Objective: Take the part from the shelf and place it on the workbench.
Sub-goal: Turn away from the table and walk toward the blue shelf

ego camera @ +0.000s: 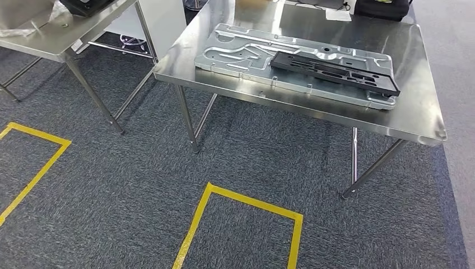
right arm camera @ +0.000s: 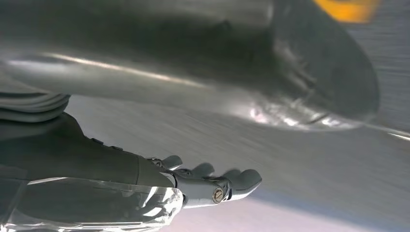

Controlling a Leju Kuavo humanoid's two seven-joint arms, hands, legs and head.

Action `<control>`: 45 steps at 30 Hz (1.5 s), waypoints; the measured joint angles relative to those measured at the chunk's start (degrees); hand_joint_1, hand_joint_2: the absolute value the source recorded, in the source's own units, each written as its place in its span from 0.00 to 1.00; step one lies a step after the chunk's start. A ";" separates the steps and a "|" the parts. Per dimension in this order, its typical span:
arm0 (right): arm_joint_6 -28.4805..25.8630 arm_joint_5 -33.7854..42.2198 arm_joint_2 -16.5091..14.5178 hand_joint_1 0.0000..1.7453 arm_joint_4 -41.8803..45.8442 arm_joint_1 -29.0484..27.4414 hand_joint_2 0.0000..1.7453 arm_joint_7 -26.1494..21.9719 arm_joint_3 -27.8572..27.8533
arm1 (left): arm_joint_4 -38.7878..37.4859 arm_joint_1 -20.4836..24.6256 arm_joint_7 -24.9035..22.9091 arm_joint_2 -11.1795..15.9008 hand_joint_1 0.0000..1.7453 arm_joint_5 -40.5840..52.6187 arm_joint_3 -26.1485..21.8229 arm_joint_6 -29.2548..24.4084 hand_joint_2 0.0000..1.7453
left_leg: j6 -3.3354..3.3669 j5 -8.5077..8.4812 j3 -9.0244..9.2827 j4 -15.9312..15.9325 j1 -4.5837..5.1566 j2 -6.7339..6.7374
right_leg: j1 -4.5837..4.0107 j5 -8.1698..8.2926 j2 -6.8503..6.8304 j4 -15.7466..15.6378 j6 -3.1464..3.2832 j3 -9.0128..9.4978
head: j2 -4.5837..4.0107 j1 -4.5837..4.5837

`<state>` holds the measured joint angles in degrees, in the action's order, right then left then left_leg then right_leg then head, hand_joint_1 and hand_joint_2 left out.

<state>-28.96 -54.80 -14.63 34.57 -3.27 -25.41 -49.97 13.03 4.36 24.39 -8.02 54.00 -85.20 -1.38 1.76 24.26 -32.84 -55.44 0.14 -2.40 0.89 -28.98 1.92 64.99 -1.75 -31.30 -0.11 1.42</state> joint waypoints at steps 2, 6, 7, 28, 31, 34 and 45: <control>0.63 -0.54 0.74 0.00 -5.10 0.88 0.00 4.84 -3.05 | 0.00 0.14 0.13 0.01 0.00 -0.16 0.00 -0.16 0.00 | -0.59 -0.42 -1.04 -1.03 0.14 -0.99 | 0.17 -1.25 2.19 -7.28 0.46 4.81 | 0.00 0.05; 4.09 0.69 1.34 0.00 -11.32 2.23 0.00 6.86 -7.97 | 0.04 0.06 0.44 0.53 0.00 -1.30 -0.16 0.04 0.00 | -1.91 -0.47 -2.56 -2.57 0.12 -1.45 | 0.18 -1.79 0.58 -9.24 2.16 5.27 | 0.00 0.10; 5.32 1.20 1.36 0.00 -12.19 2.42 0.00 5.66 -8.96 | 0.05 0.03 0.38 0.75 0.00 -1.49 -0.23 0.18 0.00 | -2.21 0.98 -3.38 -4.39 0.01 -0.59 | 0.24 -1.50 -0.20 -9.30 2.63 5.04 | 0.00 0.18; 15.41 0.31 2.28 0.00 -17.36 5.30 0.00 -2.48 -14.43 | 0.09 0.06 -1.69 2.21 0.00 0.85 -0.02 -0.84 0.00 | 0.22 2.11 2.79 0.11 -0.13 0.61 | -0.12 -6.57 -2.00 6.95 0.30 -4.55 | 0.00 0.10; 15.43 -0.16 2.40 0.00 -17.96 5.34 0.00 1.48 -14.68 | 0.07 0.21 -2.45 2.21 0.00 2.19 0.46 -0.83 0.00 | -0.28 2.44 2.56 -0.79 -0.10 -1.33 | 0.18 -0.47 0.19 -3.89 0.58 -0.12 | 0.00 0.10; 15.43 -0.55 2.39 0.00 -18.83 5.50 0.00 6.25 -15.22 | 0.07 0.57 -2.54 2.31 0.00 3.77 1.60 -0.52 0.00 | -1.27 2.50 1.65 -1.50 -0.07 -2.91 | 0.15 0.21 1.62 -7.41 1.06 1.09 | 0.00 0.11; 15.70 -2.12 1.71 0.00 -20.66 5.74 0.00 13.54 -15.75 | 0.07 0.89 -2.18 3.32 0.00 4.84 4.12 -0.05 0.00 | -3.13 5.65 -2.61 -10.93 -0.75 3.01 | -0.01 0.23 -5.19 -7.87 2.72 1.54 | 0.00 0.31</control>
<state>-13.26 -56.92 -12.92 13.91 2.47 -11.87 -65.71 13.09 5.24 22.21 -4.70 58.84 -81.08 -1.43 -1.37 29.90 -35.45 -66.38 -0.61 0.61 0.87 -28.76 -3.27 57.11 0.97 -29.76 -0.11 1.73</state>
